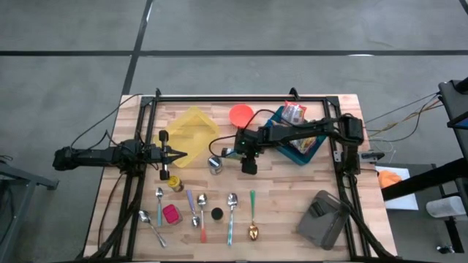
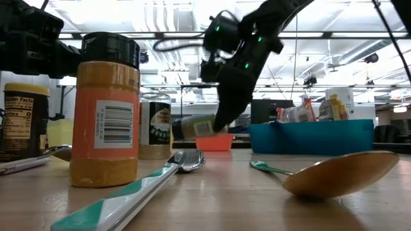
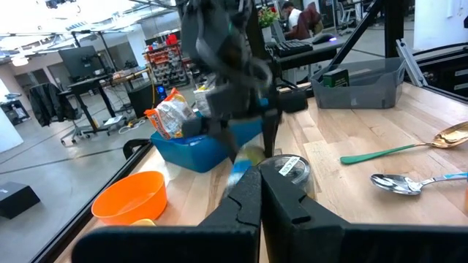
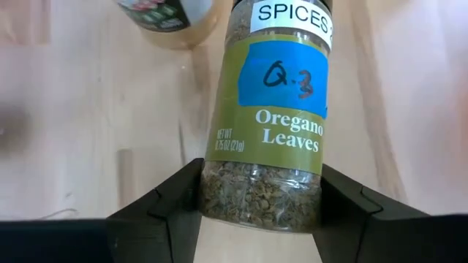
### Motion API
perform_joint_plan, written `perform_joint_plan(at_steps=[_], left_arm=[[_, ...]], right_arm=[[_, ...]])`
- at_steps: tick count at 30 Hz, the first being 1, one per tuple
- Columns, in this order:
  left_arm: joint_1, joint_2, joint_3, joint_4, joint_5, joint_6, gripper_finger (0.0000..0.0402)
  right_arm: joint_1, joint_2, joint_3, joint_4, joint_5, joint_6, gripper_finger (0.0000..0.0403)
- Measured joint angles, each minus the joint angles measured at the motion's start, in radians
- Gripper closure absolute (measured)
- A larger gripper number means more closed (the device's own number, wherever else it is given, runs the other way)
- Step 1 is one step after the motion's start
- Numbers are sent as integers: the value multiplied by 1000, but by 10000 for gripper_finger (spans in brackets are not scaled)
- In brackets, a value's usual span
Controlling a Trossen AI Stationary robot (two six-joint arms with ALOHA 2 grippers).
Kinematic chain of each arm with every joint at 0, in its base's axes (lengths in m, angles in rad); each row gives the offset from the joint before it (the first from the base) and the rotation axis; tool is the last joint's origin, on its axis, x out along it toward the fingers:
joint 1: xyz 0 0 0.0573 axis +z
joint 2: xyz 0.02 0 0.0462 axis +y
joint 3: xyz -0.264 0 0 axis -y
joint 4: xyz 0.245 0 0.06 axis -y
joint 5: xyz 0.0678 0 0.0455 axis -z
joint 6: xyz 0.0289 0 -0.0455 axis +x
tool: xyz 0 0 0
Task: Pick & Place Food Item
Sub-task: Put the green seasoning bottle into the black bin
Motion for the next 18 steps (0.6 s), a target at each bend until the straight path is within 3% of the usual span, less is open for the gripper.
perform_joint_plan(at_steps=[10,18], left_arm=[[0,0,0,0,0,0,401],[0,0,0,0,0,0,401]], right_arm=[[86,-205,-156,-9,134,145,208],[214,-461,-305,-22,267,350,208]])
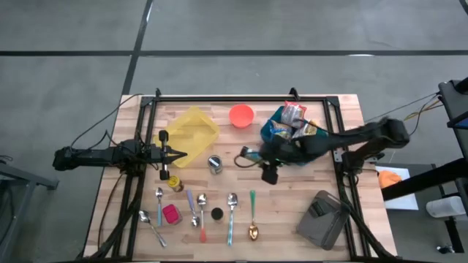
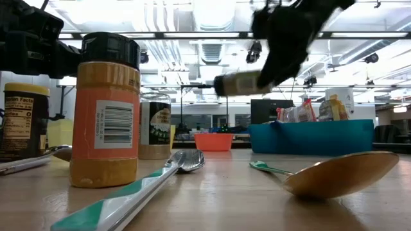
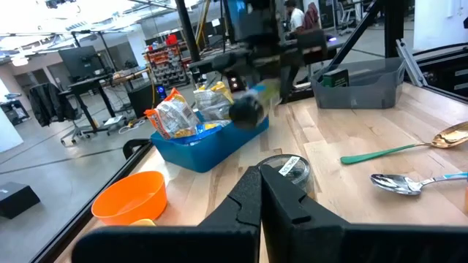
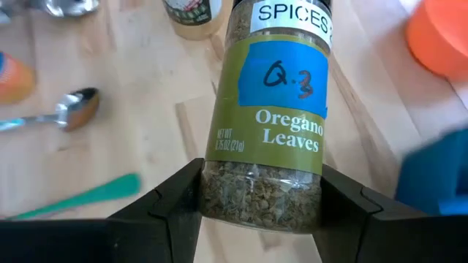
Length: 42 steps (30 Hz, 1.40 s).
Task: Pick & Place Food Item
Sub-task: Put the green seasoning bottle into the black bin
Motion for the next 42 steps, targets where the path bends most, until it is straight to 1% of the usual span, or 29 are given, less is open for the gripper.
perform_joint_plan(at_steps=[4,11,16,18,22,27,32,38,42], left_arm=[[0,0,0,0,0,0,401],[0,0,0,0,0,0,401],[0,0,0,0,0,0,401],[0,0,0,0,0,0,401],[0,0,0,0,0,0,401],[0,0,0,0,0,0,401],[0,0,0,0,0,0,401],[0,0,0,0,0,0,401],[0,0,0,0,0,0,401]], right_arm=[[77,-116,-52,-20,49,108,208],[208,-226,-76,-91,51,136,208],[297,-273,-71,-158,58,300,208],[333,-276,-65,-189,73,362,208],[409,-276,-46,-252,61,494,208],[528,-271,5,-349,69,727,208],[677,-258,49,-416,79,959,208],[885,-202,106,-476,193,1268,208],[995,-122,162,-491,213,1428,208]])
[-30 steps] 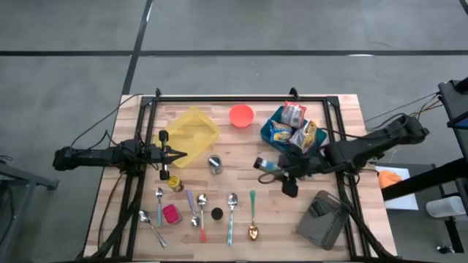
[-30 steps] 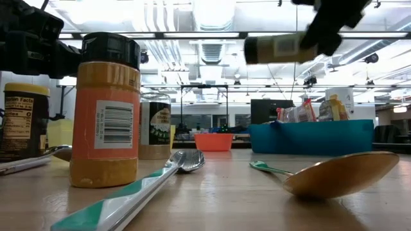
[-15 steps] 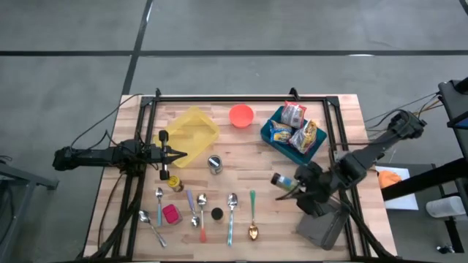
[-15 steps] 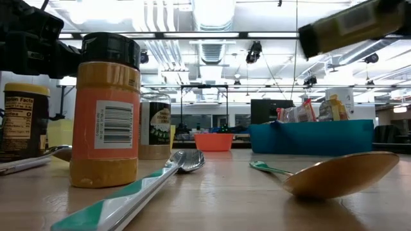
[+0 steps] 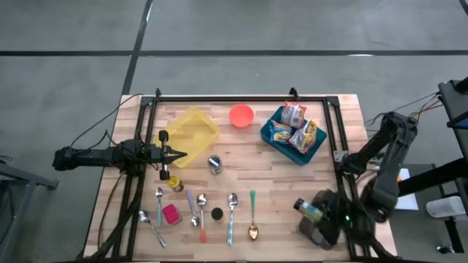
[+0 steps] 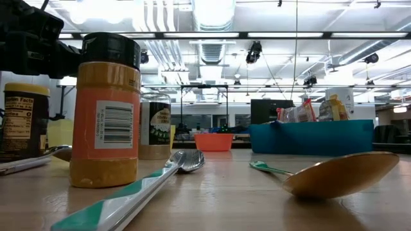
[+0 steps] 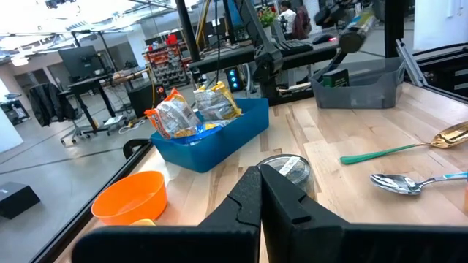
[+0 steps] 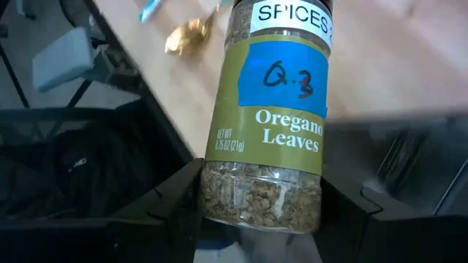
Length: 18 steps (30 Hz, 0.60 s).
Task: Pick & Place Food Item
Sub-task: Put the green seasoning bottle into the black bin
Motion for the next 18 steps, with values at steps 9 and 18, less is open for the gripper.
perform_joint_plan(at_steps=[9,18], left_arm=[[0,0,0,0,0,0,401],[0,0,0,0,0,0,401]], right_arm=[[104,245,201,-167,-7,252,208],[106,423,324,-221,-101,307,208]])
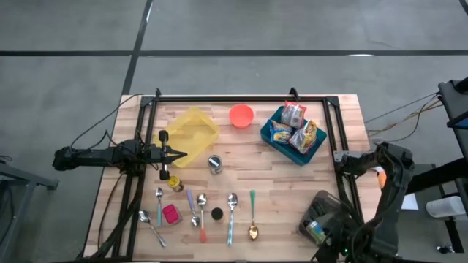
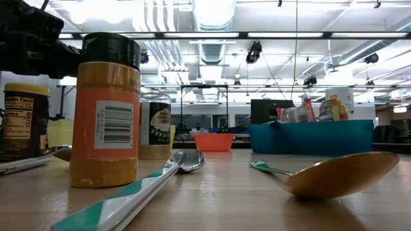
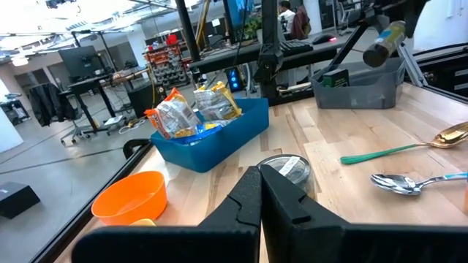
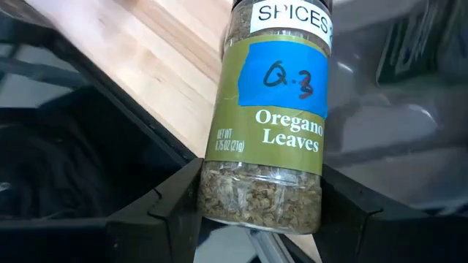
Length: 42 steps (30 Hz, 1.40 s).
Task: Pick & Place Food Item
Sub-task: Put the green seasoning bottle into the black bin
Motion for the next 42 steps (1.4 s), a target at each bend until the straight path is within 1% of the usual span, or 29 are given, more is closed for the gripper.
perform_joint_plan(at_steps=[6,13,18,28,35,38,42], left_arm=[[0,0,0,0,0,0,401],[0,0,0,0,0,0,401],[0,0,0,0,0,0,401],[0,0,0,0,0,0,401],[0,0,0,0,0,0,401],[0,0,0,0,0,0,401],[0,0,0,0,0,0,401]], right_arm=[[0,48,-2,-7,-90,15,208],[0,52,-22,-45,-92,1,208],[-1,52,-41,-38,-91,0,208],[-10,52,-169,110,-91,-11,208],[-10,52,-223,191,-91,-11,208],[-10,52,-238,217,-92,-11,201],[-14,52,-243,220,-96,-12,171]])
